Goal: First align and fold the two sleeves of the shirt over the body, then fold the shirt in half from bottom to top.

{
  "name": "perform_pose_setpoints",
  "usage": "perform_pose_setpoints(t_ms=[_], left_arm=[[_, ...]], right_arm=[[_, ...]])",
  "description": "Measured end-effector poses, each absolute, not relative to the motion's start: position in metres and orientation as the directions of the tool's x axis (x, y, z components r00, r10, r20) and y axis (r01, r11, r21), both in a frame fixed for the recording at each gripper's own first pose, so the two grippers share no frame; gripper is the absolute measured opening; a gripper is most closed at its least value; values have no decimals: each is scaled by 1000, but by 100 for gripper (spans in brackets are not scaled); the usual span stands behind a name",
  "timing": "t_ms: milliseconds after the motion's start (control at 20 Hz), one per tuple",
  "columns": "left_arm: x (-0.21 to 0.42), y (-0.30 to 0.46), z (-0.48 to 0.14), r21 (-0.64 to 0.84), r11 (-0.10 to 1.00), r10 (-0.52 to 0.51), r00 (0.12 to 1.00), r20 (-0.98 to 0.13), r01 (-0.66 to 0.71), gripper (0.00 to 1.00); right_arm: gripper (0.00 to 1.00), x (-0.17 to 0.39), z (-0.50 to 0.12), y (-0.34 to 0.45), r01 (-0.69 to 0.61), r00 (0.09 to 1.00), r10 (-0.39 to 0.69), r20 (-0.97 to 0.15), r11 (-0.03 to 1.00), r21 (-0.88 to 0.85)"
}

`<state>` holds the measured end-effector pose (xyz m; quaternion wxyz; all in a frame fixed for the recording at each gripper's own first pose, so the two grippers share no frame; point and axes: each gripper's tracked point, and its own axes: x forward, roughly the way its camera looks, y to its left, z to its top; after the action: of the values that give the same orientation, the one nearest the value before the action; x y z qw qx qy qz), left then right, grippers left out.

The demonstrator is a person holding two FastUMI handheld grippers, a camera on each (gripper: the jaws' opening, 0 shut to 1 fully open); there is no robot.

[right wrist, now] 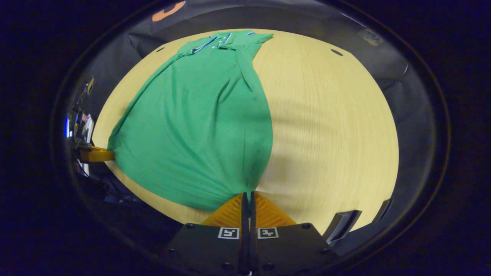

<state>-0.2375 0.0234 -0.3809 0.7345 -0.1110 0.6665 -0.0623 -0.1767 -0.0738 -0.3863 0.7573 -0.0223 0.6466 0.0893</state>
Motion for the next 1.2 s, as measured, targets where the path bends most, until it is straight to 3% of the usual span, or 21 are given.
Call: perform_pose_setpoints(t_ms=[350,700,1200], left_arm=[[-193,25,-330,-291,953,-302,253,-919,80,3],[-143,17,-282,-273,934,-344,381,-858,230,4],[-45,31,-206,-223,933,-349,562,-750,283,4]], right_arm=[[2,-155,-345,-65,-45,172,262,-950,965,259],[2,-98,-279,-74,28,289,343,-894,930,366],[2,-9,-205,-55,-48,430,422,-798,893,447]])
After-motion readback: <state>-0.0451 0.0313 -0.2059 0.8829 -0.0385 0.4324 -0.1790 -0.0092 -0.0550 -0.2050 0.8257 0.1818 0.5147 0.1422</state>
